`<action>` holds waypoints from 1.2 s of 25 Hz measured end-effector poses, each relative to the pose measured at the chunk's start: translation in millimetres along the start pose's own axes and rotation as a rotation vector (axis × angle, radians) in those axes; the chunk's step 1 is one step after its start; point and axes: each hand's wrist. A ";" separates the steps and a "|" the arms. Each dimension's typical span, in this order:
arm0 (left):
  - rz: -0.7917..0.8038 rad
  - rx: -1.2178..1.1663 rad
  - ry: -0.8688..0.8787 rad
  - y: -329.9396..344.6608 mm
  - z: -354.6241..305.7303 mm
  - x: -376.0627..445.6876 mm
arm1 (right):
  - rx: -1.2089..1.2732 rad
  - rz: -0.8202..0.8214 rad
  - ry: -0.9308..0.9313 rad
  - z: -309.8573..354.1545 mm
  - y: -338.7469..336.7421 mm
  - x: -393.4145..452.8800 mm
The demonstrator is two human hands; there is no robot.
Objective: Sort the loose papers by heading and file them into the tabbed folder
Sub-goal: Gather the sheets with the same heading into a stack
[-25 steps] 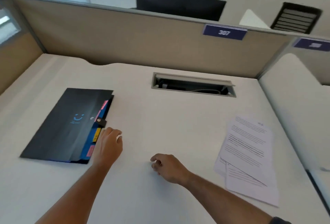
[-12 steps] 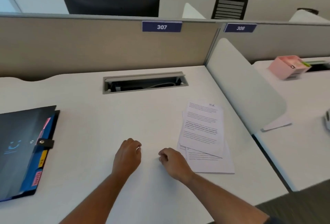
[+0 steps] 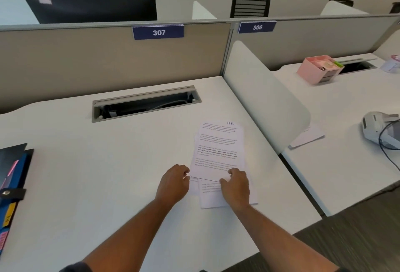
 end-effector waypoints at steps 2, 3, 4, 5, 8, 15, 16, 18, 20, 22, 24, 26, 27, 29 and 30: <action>0.039 0.020 0.001 8.8 -11.3 5.5 | 0.035 -0.014 0.094 -9.2 -11.9 10.6; 0.047 0.040 0.006 13.1 -16.7 7.9 | 0.055 -0.013 0.130 -13.9 -17.8 16.0; 0.049 0.059 0.013 16.6 -22.2 10.3 | 0.072 -0.005 0.159 -18.2 -22.8 21.4; 0.050 0.079 0.022 19.5 -27.0 12.6 | 0.086 0.006 0.181 -21.7 -27.1 26.6; 0.079 0.153 0.052 25.9 -38.6 19.9 | 0.095 0.048 0.226 -26.1 -35.8 38.2; 0.211 0.308 0.008 33.0 -54.2 32.5 | 0.097 0.118 0.262 -16.0 -37.9 59.2; 0.215 0.314 0.001 32.9 -55.1 33.9 | 0.123 0.133 0.265 -15.5 -36.7 63.2; 0.223 0.330 -0.005 33.1 -55.3 35.7 | 0.207 0.151 0.270 -13.8 -36.6 68.9; 0.225 0.337 -0.008 33.3 -54.7 36.4 | 0.292 0.163 0.262 -16.9 -36.5 76.0; 0.224 0.333 -0.007 32.7 -52.9 37.0 | 0.321 0.199 0.234 -19.5 -37.3 80.9; 0.233 0.310 -0.005 31.7 -50.6 37.2 | 0.294 0.224 0.203 -18.1 -40.8 79.4; 0.234 0.218 -0.020 29.0 -49.0 35.9 | 0.220 0.213 0.155 -16.5 -42.4 78.2; 0.217 0.142 -0.041 27.4 -47.5 35.3 | 0.180 0.193 0.120 -15.0 -43.3 77.6; 0.120 -0.013 -0.087 22.2 -42.1 33.9 | 0.158 0.144 0.032 -10.1 -45.5 73.9; 0.049 -0.075 -0.111 18.1 -38.3 33.3 | 0.175 0.134 -0.021 -7.8 -46.9 71.1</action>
Point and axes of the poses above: each hand's wrist, its own x-axis towards the middle knuckle, its own y-axis out of the palm, z = x × y, and after that the axes turned 8 degrees about z, right-handed
